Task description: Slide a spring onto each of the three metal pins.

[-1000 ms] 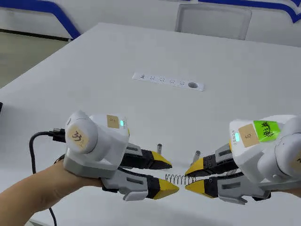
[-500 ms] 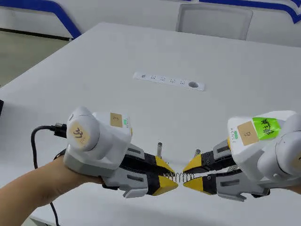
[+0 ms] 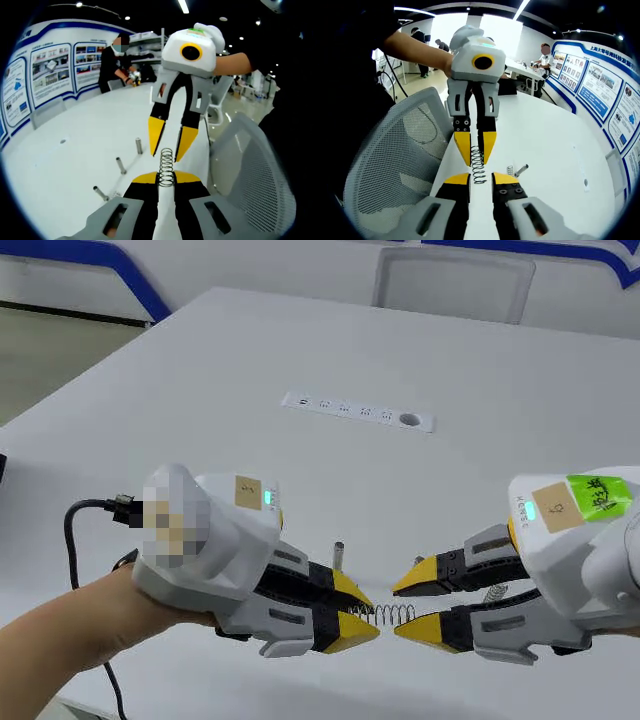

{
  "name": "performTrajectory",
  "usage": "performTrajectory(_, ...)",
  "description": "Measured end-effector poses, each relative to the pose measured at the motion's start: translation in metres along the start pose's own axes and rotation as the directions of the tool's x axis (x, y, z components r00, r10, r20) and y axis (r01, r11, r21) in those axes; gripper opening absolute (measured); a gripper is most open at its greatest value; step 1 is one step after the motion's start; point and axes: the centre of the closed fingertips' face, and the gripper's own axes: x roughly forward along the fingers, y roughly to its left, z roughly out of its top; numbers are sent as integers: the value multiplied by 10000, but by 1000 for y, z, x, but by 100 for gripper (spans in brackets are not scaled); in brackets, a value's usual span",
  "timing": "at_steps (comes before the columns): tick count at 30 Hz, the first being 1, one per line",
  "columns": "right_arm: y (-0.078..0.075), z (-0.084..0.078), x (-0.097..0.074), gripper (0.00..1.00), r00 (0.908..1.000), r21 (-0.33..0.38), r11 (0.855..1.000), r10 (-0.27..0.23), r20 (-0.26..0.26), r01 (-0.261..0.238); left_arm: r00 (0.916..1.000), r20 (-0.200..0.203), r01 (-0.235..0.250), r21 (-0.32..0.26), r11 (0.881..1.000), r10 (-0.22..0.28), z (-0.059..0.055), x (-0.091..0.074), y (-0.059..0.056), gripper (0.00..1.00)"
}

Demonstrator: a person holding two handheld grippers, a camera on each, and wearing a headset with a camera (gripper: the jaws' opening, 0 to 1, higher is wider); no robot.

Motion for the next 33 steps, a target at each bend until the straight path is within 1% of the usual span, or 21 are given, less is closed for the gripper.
performTrajectory(2, 0, 2, 0, 17, 9997, 412, 9991, 14, 258, -25, 10000, 41, -11, -10, 10000, 11, 1, -1, 0, 10)
performTrajectory(4, -1, 3, 0, 17, 9990, 656, 9978, 5, 438, -34, 9999, 129, 6, -76, 10000, -5, 3, -2, 0, 10)
performTrajectory(5, 0, 5, 0, 17, 9982, 802, 9967, 33, 605, -82, 9999, 158, -18, -77, 10000, 19, 3, -2, 1, 10)
performTrajectory(6, -1, 5, 0, 17, 9979, 946, 9954, 52, 647, -114, 9998, 185, -43, -57, 10000, 44, 4, -3, 1, 10)
performTrajectory(8, -2, 3, 1, 16, 9984, 953, 9954, -4, 573, -50, 9998, 197, -25, -50, 10000, 25, 5, -3, 1, 10)
performTrajectory(10, -2, 0, 1, 16, 9989, 1046, 9945, 58, 473, -108, 9998, 219, -8, -12, 10000, 8, 6, -3, 1, 10)
performTrajectory(12, -2, -1, 1, 16, 9987, 1194, 9927, 95, 496, -154, 9998, 201, -19, 35, 10000, 19, 6, -3, 2, 10)
performTrajectory(15, -2, 3, -2, 14, 9960, 1503, 9883, 120, 881, -252, 9999, 146, -80, 88, 9999, 79, 5, -3, 3, 10)
performTrajectory(16, -4, 2, -3, 13, 9962, 1575, 9873, 69, 871, -206, 9999, 168, -43, 84, 10000, 41, 5, -2, 3, 10)
performTrajectory(18, -2, 2, -3, 13, 9958, 1644, 9860, 145, 909, -293, 9998, 172, -63, 114, 9999, 61, 5, -2, 3, 10)
performTrajectory(20, -1, 1, -2, 12, 9960, 1619, 9862, 209, 874, -349, 9999, 142, -52, 159, 9999, 50, 4, -1, 2, 10)
performTrajectory(21, 0, 0, -2, 11, 9967, 1405, 9893, 290, 758, -395, 10000, 84, -33, 220, 9998, 31, 3, -1, 2, 10)
performTrajectory(22, 1, 1, -2, 11, 9964, 1350, 9902, 257, 812, -365, 10000, 84, -18, 225, 9997, 16, 3, -1, 1, 10)
performTrajectory(24, 3, 2, -3, 11, 9963, 1127, 9925, 390, 766, -475, 10000, -7, 34, 276, 9996, -33, 2, -1, 0, 10)
performTrajectory(27, 4, 8, -5, 11, 9949, 1009, 9935, 426, 915, -519, 9999, -142, 22, 378, 9993, -16, -1, 0, 0, 10)
performTrajectory(28, 3, 11, -6, 11, 9936, 1005, 9935, 430, 1040, -535, 9998, -193, 0, 397, 9992, 7, -2, 0, 0, 10)
performTrajectory(30, 2, 16, -8, 11, 9919, 1040, 9929, 454, 1189, -579, 9997, -230, -32, 416, 9991, 41, -2, 1, 1, 10)
performTrajectory(33, 0, 20, -8, 11, 9909, 997, 9934, 442, 1271, -571, 9997, -216, -86, 383, 9992, 94, -2, 1, 2, 10)
